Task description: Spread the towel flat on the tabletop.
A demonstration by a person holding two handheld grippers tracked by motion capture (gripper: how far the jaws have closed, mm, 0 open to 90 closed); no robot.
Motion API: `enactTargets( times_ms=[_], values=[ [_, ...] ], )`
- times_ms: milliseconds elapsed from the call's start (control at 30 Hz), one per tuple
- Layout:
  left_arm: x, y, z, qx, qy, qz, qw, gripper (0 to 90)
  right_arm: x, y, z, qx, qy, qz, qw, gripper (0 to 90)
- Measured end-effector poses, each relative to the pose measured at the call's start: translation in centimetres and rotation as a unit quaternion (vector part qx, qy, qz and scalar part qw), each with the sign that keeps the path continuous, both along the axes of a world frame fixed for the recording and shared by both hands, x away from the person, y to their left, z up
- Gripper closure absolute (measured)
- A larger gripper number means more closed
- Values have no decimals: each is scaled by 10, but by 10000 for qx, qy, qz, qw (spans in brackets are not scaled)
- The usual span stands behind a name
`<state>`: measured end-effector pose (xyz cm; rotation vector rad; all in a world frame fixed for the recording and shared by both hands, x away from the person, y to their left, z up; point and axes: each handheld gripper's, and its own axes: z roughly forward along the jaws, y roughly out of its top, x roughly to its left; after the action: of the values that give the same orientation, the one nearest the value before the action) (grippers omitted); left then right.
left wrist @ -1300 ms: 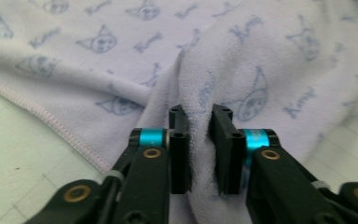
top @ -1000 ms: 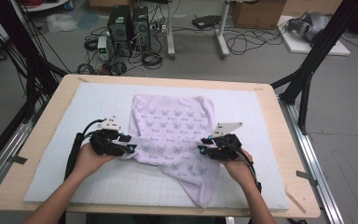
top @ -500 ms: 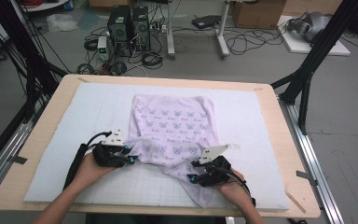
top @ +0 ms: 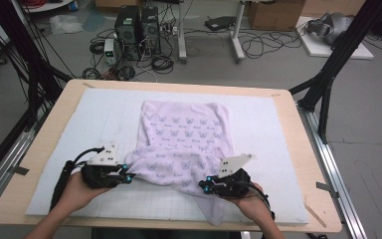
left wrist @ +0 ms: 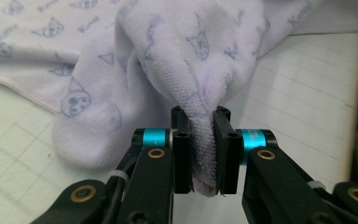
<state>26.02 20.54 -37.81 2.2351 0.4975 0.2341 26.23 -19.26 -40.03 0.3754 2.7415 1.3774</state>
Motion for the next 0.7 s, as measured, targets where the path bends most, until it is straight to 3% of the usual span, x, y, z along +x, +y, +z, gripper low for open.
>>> enactTargets(
  times_ms=[67, 167, 233, 267, 367, 533, 633, 700],
  values=[
    [-18, 7, 17, 59, -136, -169, 9997, 801, -16, 0, 17, 55, -163, 167, 9997, 875],
    [-51, 15, 40, -79, -309, -531, 9981, 796, -48, -1, 48, 293, -348, 590, 9972, 872],
    [-65, 17, 47, -194, -389, -764, 9961, 712, -62, -3, 62, 690, -313, 858, 9934, 814],
    [-68, 16, 46, -187, -406, -832, 9955, 613, -64, -3, 65, 710, -336, 856, 9932, 773],
    [-58, 13, 34, -113, -333, -796, 9962, 478, -50, -1, 58, 362, -446, 538, 9969, 695],
    [-15, 5, -9, -31, -53, -458, 9989, 480, -9, -2, 18, -45, -300, -87, 9995, 619],
    [6, -5, -34, -71, 189, -286, 9994, 515, 6, 0, -4, -201, -125, -232, 9995, 579],
    [16, -11, -46, 56, 284, -295, 9991, 530, 14, 5, -18, -572, -86, -291, 9979, 544]
  ],
)
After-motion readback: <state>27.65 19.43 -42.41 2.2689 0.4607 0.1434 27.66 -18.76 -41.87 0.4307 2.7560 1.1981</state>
